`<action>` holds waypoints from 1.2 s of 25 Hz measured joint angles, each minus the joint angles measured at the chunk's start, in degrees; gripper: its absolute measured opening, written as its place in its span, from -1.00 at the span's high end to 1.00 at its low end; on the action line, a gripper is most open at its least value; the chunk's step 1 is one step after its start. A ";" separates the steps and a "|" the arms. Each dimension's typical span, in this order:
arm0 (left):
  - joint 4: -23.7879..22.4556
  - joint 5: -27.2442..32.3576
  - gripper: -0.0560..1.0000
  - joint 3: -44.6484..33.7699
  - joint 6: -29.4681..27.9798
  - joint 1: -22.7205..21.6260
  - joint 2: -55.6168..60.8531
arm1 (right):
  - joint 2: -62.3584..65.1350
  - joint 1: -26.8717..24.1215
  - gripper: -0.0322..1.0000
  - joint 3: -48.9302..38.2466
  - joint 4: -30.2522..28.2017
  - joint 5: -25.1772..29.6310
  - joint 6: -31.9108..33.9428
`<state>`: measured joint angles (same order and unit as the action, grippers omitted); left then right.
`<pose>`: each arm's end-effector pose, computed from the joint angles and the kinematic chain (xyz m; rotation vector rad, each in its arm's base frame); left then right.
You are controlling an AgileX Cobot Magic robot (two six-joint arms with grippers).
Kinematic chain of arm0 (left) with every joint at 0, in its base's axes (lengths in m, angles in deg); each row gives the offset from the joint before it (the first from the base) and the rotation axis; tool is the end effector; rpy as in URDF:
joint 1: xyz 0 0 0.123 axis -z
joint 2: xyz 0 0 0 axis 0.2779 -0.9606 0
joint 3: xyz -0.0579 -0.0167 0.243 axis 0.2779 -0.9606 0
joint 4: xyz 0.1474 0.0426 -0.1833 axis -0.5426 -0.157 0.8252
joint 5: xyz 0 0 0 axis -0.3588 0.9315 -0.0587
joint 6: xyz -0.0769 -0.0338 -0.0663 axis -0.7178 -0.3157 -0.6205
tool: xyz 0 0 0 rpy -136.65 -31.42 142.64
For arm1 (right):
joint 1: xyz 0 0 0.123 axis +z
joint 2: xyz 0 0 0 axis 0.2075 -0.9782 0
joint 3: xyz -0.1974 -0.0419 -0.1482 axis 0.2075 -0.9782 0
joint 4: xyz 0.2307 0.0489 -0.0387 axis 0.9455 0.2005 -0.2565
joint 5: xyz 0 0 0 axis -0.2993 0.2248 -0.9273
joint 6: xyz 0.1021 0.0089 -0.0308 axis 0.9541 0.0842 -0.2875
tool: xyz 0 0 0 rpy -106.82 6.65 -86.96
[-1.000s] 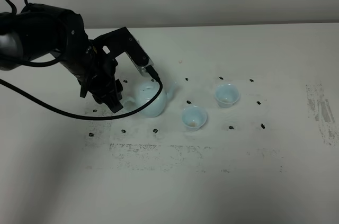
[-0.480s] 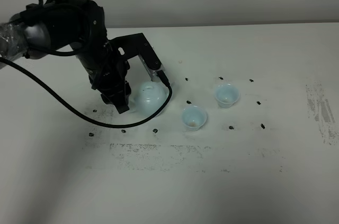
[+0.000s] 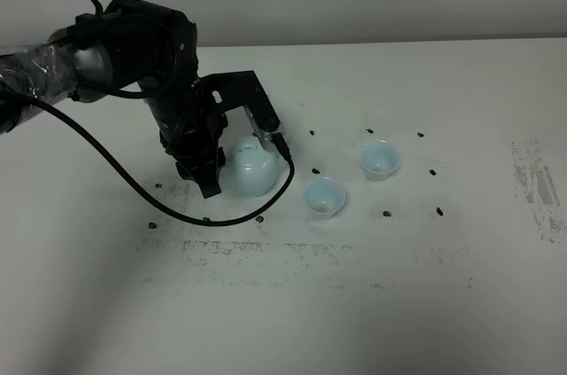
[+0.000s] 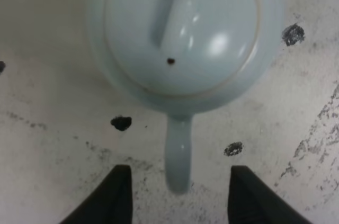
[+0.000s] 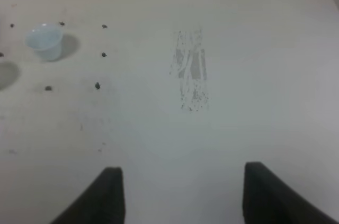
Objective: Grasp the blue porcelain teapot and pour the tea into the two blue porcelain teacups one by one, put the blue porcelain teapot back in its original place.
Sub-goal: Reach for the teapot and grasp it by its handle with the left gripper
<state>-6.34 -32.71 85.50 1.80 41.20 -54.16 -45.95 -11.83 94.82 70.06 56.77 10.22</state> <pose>0.3729 -0.1738 0.1329 1.7006 2.3799 0.0665 0.0303 -0.0059 0.2642 0.0511 2.0868 -0.0451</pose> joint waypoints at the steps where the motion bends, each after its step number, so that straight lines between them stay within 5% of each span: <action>1: 0.00 -0.06 0.14 0.00 0.00 0.00 -0.24 | 0.00 0.00 0.02 0.00 0.00 0.00 0.00; 30: -0.04 -4.02 0.16 0.23 0.25 0.10 -2.40 | 0.00 0.00 0.02 0.00 0.00 0.00 0.00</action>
<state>-6.38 -36.73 85.73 2.05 41.30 -56.56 -45.95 -11.83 94.82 70.06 56.77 10.22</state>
